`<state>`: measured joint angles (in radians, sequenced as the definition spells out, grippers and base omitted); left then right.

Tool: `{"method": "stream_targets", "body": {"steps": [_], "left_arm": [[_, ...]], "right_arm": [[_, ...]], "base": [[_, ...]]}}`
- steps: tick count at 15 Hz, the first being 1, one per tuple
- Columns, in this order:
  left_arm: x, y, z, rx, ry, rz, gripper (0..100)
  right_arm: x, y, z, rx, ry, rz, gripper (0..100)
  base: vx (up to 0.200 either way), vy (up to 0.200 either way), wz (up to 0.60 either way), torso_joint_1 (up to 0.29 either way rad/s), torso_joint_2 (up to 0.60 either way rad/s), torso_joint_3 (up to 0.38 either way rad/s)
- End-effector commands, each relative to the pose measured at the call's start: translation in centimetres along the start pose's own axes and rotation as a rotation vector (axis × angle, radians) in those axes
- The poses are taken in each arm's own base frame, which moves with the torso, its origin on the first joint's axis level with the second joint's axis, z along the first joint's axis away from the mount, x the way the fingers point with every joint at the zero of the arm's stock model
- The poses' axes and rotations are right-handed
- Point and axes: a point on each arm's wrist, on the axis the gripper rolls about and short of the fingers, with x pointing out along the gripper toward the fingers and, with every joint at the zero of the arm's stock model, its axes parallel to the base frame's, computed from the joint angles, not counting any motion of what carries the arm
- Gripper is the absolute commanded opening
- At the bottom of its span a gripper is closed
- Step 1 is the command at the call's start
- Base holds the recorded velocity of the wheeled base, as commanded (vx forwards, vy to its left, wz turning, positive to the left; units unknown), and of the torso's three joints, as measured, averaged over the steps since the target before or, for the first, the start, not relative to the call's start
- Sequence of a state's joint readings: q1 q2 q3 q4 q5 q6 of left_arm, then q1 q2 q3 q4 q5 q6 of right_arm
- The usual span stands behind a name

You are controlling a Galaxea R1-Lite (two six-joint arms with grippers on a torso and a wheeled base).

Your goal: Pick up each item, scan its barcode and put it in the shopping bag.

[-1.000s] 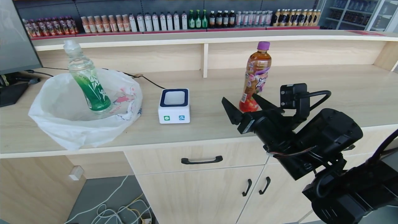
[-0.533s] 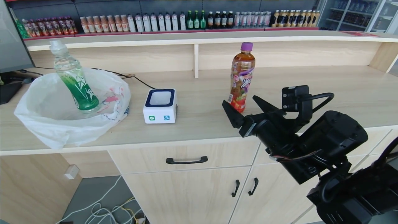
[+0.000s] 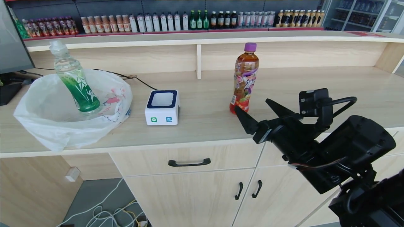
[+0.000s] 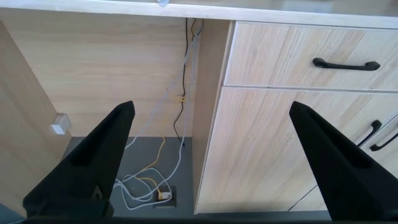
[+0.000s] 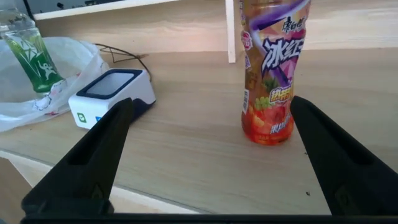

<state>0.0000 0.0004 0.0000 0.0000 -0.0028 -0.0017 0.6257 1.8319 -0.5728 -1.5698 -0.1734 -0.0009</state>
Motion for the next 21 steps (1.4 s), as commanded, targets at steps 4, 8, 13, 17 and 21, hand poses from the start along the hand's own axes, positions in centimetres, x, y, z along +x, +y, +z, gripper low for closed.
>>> {"method": "stream_targets", "body": {"steps": [4,8,13,17,21], "left_arm": [[0.0,0.0,0.0,0.000,0.000,0.000,100],[0.0,0.0,0.0,0.000,0.000,0.000,100],[0.0,0.0,0.0,0.000,0.000,0.000,100],[0.0,0.0,0.0,0.000,0.000,0.000,100],[0.0,0.0,0.0,0.000,0.000,0.000,100]], "right_arm": [[2.0,-0.6,3.1,-0.061,0.040,-0.078,100],[4.4,-0.8,3.8,-0.083,0.103,-0.102,100],[6.4,-1.6,3.2,-0.096,0.118,-0.128,100],[7.4,-2.0,1.9,-0.103,0.140,-0.133,100],[8.8,-2.2,0.8,-0.104,0.146,-0.139,100]], "base": [[0.000,0.000,0.00,0.000,0.00,0.000],[0.000,0.000,0.00,0.000,0.00,0.000],[0.000,0.000,0.00,0.000,0.00,0.000],[0.000,0.000,0.00,0.000,0.00,0.000],[0.000,0.000,0.00,0.000,0.00,0.000]]}}
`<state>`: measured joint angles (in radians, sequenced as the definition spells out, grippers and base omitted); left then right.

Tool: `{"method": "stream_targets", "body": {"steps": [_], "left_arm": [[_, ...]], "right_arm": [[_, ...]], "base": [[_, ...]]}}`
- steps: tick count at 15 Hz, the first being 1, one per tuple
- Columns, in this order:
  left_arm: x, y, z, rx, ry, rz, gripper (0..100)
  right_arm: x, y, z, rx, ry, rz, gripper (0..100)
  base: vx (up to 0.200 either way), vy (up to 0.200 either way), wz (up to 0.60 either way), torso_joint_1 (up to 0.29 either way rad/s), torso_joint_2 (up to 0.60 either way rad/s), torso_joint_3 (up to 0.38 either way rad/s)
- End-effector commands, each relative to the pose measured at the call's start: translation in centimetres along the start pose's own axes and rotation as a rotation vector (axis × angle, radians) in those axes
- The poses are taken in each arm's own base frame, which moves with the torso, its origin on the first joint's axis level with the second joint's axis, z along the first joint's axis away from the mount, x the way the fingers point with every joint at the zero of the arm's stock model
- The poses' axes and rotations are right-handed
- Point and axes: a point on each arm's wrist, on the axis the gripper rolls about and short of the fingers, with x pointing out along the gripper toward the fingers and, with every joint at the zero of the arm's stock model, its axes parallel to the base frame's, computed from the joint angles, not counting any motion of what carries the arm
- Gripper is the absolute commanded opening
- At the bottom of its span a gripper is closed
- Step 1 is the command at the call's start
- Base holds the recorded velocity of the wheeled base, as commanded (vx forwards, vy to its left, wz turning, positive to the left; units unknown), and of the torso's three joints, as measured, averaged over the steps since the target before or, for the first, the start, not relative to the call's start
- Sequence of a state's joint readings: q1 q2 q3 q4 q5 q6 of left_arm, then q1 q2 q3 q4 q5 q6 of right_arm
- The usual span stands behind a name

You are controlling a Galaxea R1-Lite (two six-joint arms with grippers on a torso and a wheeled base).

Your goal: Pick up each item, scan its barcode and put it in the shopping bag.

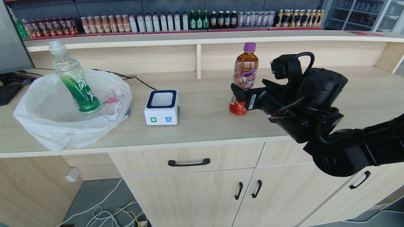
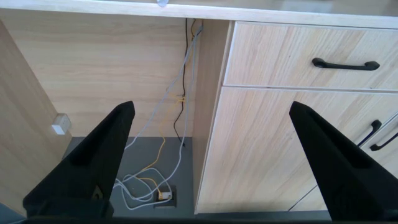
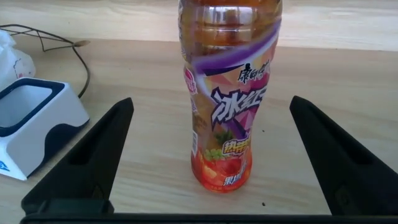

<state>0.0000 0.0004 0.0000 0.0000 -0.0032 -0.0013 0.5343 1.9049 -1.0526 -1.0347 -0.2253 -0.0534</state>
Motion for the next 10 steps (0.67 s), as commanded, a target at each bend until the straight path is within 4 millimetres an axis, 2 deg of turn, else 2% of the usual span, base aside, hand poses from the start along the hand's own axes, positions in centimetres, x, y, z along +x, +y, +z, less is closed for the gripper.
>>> {"method": "stream_targets", "body": {"steps": [1,6,10], "left_arm": [[0.0,0.0,0.0,0.000,0.000,0.000,100],[0.0,0.0,0.0,0.000,-0.002,0.000,100],[0.0,0.0,0.0,0.000,0.000,0.000,100]], "right_arm": [[0.9,0.1,-1.1,-0.005,0.019,-0.003,100],[3.1,0.3,-2.0,-0.005,0.012,-0.011,100],[4.1,0.1,-2.5,-0.004,0.013,-0.021,100]], "base": [[0.000,0.000,0.00,0.000,0.00,0.000],[0.000,0.000,0.00,0.000,0.00,0.000],[0.000,0.000,0.00,0.000,0.00,0.000]]}}
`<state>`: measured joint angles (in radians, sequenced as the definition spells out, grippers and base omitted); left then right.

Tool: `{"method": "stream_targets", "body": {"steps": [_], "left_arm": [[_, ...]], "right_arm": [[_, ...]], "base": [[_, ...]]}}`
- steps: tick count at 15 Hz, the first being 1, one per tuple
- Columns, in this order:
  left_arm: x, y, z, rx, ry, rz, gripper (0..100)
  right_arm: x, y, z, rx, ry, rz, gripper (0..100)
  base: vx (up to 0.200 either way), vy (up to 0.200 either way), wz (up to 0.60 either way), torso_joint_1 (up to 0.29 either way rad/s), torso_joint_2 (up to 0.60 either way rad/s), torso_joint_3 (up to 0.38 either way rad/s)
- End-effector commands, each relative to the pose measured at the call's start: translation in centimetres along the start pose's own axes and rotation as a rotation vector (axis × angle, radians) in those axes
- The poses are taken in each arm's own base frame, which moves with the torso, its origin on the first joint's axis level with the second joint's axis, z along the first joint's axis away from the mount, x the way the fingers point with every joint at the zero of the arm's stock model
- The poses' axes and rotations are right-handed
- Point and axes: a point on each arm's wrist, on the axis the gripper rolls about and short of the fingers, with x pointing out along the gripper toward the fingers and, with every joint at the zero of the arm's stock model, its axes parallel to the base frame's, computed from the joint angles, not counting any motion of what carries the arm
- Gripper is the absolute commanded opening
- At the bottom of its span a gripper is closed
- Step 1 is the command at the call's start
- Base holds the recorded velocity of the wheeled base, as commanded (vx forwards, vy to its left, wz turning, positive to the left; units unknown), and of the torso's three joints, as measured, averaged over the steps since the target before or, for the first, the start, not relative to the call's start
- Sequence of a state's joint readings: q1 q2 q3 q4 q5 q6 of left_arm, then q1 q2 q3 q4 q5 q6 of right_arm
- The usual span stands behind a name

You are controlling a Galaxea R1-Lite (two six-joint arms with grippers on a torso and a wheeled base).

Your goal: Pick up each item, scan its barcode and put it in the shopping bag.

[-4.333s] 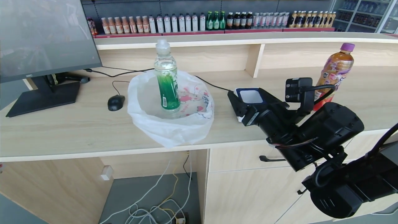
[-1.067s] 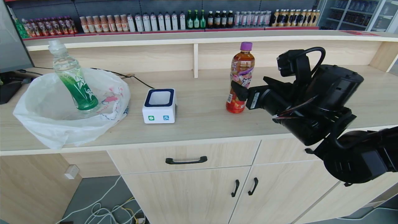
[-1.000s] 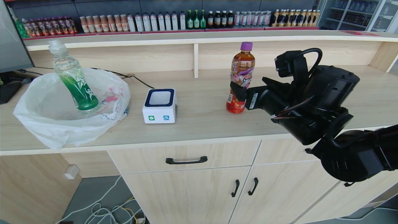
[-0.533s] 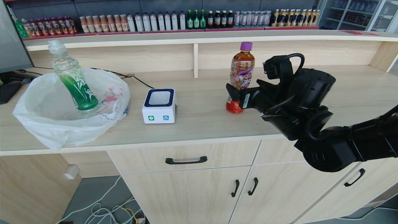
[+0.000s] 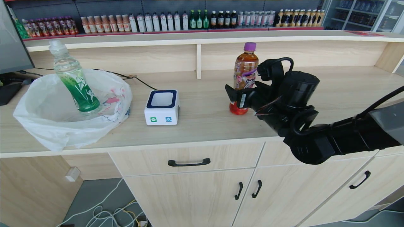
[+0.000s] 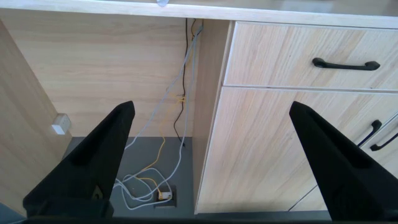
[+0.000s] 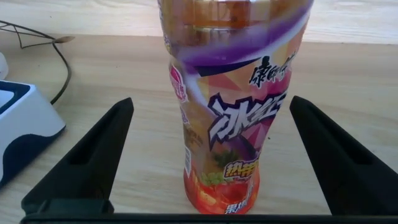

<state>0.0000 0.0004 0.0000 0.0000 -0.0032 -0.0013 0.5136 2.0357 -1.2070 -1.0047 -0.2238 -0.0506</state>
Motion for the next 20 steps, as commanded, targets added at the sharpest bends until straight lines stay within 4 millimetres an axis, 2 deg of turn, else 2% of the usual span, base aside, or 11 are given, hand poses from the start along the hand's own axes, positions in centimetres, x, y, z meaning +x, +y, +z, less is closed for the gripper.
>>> {"method": "stream_targets", "body": {"steps": [1,10,20], "left_arm": [[0.0,0.0,0.0,0.000,0.000,0.000,100],[0.0,0.0,0.0,0.000,0.000,0.000,100],[0.0,0.0,0.0,0.000,0.000,0.000,100]], "right_arm": [[0.7,0.1,-0.4,0.001,-0.005,-0.003,100],[1.5,-0.5,-0.8,0.002,-0.003,-0.017,100],[3.7,0.0,0.1,0.009,-0.012,-0.017,100]], "base": [[0.000,0.000,0.00,0.000,0.00,0.000],[0.000,0.000,0.00,0.000,0.00,0.000],[0.000,0.000,0.00,0.000,0.00,0.000]]}}
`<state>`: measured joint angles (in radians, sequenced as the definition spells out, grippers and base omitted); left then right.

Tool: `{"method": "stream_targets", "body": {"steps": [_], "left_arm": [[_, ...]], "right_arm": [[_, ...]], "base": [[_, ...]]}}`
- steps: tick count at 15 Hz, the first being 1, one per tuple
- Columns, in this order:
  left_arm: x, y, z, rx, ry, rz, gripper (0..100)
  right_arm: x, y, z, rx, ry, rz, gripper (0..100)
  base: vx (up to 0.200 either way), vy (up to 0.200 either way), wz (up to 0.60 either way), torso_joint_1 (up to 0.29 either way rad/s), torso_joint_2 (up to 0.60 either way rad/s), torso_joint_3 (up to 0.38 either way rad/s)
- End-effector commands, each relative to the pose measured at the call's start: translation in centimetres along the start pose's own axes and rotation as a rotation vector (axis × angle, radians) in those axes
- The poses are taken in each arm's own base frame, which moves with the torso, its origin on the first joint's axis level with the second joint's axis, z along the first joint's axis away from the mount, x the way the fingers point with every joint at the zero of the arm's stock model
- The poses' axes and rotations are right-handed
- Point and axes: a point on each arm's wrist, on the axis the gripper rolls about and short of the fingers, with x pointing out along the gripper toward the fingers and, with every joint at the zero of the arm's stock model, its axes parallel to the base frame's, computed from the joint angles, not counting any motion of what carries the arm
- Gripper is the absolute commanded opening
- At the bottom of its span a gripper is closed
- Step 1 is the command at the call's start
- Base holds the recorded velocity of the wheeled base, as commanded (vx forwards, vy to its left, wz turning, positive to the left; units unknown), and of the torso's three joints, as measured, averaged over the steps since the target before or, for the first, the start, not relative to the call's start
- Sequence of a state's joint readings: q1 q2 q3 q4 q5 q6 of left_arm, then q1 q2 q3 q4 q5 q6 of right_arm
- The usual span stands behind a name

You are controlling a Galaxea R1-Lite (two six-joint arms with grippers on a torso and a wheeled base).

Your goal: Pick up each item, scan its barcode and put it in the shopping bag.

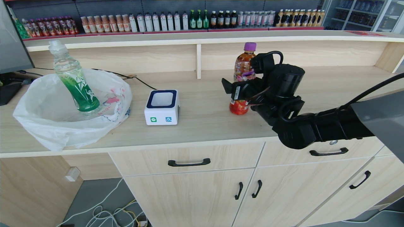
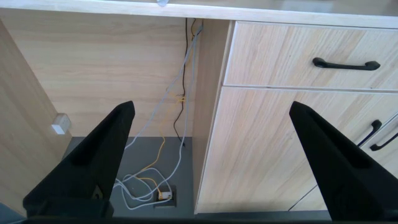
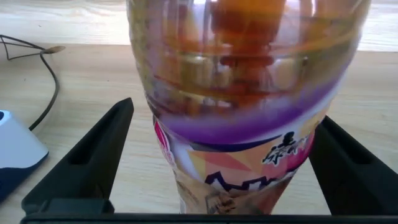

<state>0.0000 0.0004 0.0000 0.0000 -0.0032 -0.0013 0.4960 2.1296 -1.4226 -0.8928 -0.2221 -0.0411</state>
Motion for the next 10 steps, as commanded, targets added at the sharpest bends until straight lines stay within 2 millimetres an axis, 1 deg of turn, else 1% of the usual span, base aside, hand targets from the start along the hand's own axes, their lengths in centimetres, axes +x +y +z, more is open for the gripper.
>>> {"method": "stream_targets", "body": {"steps": [1,10], "left_arm": [[0.00,0.00,0.00,0.000,0.000,0.000,100],[0.00,0.00,0.00,0.000,0.000,0.000,100]], "right_arm": [[0.30,0.05,-0.14,0.000,-0.003,-0.001,0],[0.15,0.15,0.00,0.002,-0.001,0.004,0]], "base": [[0.000,0.000,0.00,0.000,0.00,0.000],[0.000,0.000,0.00,0.000,0.00,0.000]]}}
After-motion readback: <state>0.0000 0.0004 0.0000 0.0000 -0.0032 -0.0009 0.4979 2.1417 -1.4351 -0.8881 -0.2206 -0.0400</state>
